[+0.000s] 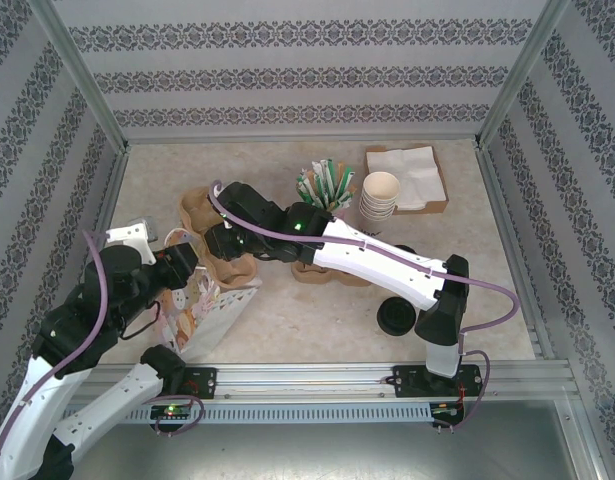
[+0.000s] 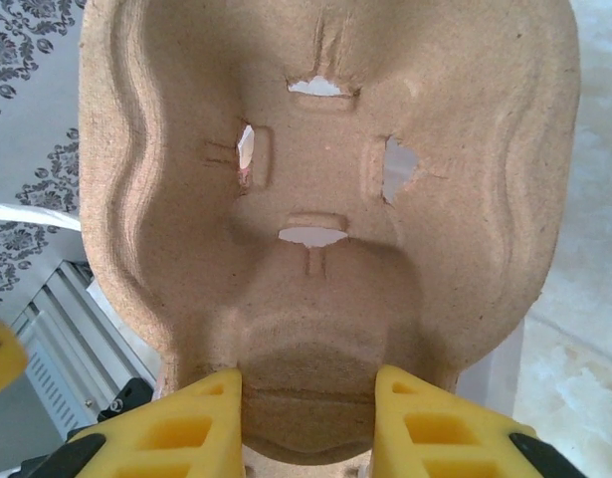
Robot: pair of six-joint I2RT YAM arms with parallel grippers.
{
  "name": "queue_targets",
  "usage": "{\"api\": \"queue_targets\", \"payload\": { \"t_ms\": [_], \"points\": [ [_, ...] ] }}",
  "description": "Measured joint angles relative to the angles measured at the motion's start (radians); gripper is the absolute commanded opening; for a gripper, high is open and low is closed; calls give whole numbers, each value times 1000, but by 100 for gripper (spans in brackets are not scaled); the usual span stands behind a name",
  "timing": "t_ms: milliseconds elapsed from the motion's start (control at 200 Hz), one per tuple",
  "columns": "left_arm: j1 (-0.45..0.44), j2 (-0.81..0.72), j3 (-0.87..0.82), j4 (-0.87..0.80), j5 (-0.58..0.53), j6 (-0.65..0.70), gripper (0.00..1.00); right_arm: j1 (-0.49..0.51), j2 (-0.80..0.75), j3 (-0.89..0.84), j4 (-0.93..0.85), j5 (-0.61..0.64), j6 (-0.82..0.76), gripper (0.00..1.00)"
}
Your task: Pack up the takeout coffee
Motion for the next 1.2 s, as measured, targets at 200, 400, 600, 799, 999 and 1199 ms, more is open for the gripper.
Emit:
{"api": "queue_targets", "payload": {
  "t_ms": [200, 400, 600, 799, 999, 1199],
  "points": [
    [0, -1, 0, 15, 20, -6, 0, 0, -13, -23, 19, 1, 11, 29],
    [0, 29, 6, 93, 152, -6, 0, -8, -69, -85, 27, 21, 11, 29],
    [0, 124, 25, 208, 264, -25, 0, -60, -236, -232, 30, 100, 7, 29],
    [0, 200, 26, 395, 403, -104, 0, -100, -437, -322, 37, 204, -16, 29],
    [0, 212, -19, 514, 472, -145, 0, -100, -550, -362, 37, 264, -39, 29],
    [0, 51, -206, 533, 471, -171, 0, -100, -544, -390, 24, 264, -43, 28]
  ]
}}
